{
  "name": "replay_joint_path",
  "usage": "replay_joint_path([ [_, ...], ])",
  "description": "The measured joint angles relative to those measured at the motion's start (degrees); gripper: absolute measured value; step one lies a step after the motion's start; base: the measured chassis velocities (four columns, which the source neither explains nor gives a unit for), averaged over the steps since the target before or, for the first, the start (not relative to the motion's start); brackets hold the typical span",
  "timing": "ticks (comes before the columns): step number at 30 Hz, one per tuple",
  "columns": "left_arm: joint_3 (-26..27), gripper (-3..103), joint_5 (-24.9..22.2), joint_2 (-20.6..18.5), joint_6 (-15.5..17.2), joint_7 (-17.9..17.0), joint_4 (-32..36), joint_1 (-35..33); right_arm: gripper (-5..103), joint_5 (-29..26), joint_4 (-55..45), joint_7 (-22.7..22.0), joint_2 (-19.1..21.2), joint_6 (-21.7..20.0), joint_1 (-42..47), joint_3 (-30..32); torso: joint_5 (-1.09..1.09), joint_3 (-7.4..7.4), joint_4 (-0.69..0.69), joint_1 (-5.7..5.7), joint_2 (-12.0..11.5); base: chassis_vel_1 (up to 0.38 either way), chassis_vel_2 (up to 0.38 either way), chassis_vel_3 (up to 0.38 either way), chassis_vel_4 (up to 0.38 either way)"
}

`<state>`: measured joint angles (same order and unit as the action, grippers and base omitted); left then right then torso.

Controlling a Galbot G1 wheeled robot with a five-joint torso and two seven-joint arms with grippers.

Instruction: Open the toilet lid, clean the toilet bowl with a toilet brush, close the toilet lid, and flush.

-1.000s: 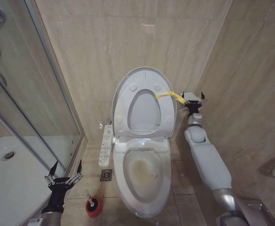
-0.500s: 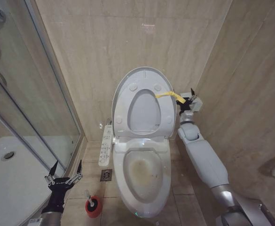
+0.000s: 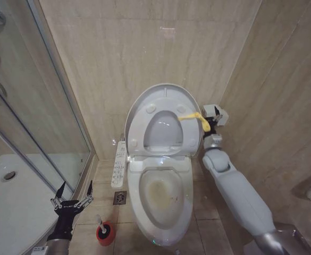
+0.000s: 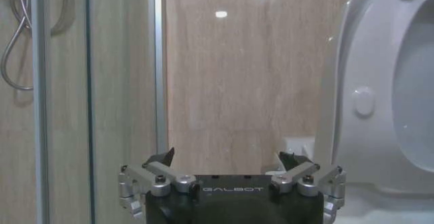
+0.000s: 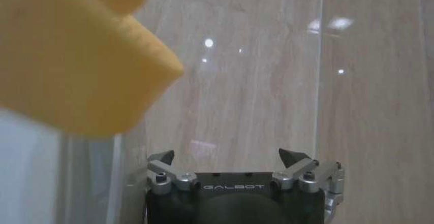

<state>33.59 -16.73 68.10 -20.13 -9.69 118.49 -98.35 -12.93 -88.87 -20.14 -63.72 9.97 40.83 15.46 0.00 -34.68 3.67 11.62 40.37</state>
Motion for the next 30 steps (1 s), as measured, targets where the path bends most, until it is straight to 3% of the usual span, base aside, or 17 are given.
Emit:
replay_joint_path([
  [6, 0.0, 100, 0.0, 0.0, 0.0, 0.0, 0.0, 0.0, 100, -0.9, -7.9, 0.1, 2.3, -0.1, 12.0, 4.9, 0.01, 0.0, 0.01, 0.0, 0.0, 0.0, 0.0, 0.0, 0.0],
  [21, 0.0, 100, 0.0, 0.0, 0.0, 0.0, 0.0, 0.0, 100, -1.2, -22.1, -0.1, 0.9, 1.2, 31.7, 14.1, 0.01, 0.0, 0.01, 0.0, 0.0, 0.0, 0.0, 0.0, 0.0],
  [30, 0.0, 100, 0.0, 0.0, 0.0, 0.0, 0.0, 0.0, 100, -2.4, -30.5, 1.3, 0.2, -1.6, 41.8, 19.2, -0.01, 0.0, 0.0, 0.0, 0.0, 0.0, 0.0, 0.0, 0.0],
])
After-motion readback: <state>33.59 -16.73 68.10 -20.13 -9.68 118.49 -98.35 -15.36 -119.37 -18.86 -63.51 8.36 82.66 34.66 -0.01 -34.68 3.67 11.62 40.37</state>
